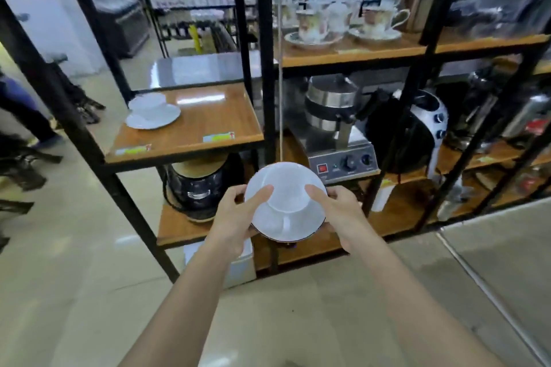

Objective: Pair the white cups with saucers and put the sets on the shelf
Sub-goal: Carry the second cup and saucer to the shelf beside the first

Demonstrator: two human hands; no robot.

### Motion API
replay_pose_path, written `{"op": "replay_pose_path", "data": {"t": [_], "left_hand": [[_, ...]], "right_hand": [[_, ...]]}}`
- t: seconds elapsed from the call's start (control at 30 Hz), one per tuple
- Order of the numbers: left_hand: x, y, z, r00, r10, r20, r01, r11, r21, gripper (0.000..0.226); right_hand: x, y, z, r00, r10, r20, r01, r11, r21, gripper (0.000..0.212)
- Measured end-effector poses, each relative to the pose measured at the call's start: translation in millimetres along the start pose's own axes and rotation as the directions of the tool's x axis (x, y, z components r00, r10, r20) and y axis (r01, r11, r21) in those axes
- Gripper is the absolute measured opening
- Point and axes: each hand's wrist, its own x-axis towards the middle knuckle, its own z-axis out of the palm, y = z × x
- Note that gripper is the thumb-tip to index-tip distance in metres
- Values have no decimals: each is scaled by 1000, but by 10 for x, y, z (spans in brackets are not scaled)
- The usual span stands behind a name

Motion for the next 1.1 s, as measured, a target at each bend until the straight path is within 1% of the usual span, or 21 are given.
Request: {"op": "replay_pose_path", "data": {"t": [0.07,0.2,0.33,0.43,0.6,0.67,0.73,0.8,0.9,0.93,1.0,1.1], "left_hand": [[243,74,-122,999,4,-43,-4,1000,-13,59],[765,297,-332,992,6,-126,-15,997,-69,49],[1317,566,-511,983,14,-184,-31,995,-93,45],[1690,742,-656,976,-12,-218,-15,993,-121,52],[2241,946,-900,967,-34,-254,6,994,-111,60],[2470,1024,-969,965,-50,-257,18,992,-127,64],[2726,1091,-1032,968,-56,-245,24,991,-133,62],[2934,1169,-1078,968,-48,-247,18,993,-120,49],[3208,1306,-1129,979,-38,-202,22,996,-85,28],[3298,1336,-1145,979,-39,-198,27,998,-63,28],[3497,1355,-1176,981,-41,-190,38,999,-22,37],[3724,1376,-1198,979,-33,-203,33,999,-4,38]], "right_hand": [[306,-33,203,999,-10,50,10,1000,-3,27],[876,-263,599,992,-16,129,15,1000,15,42],[1439,-556,935,980,-51,194,58,998,-28,39],[1808,-737,1212,977,-55,205,64,997,-37,39],[2342,-912,1568,971,-31,235,32,999,0,36],[2563,-982,1706,975,-24,220,30,999,-23,37],[2773,-1051,1840,982,-26,189,35,998,-45,44],[2953,-1115,1958,985,-28,172,37,998,-49,48],[3213,-1191,2094,994,4,108,5,996,-85,52],[3293,-1217,2129,995,7,96,2,995,-98,53],[3429,-1249,2192,996,4,86,5,994,-105,54],[3559,-1262,2281,998,-8,63,15,995,-101,51]]}}
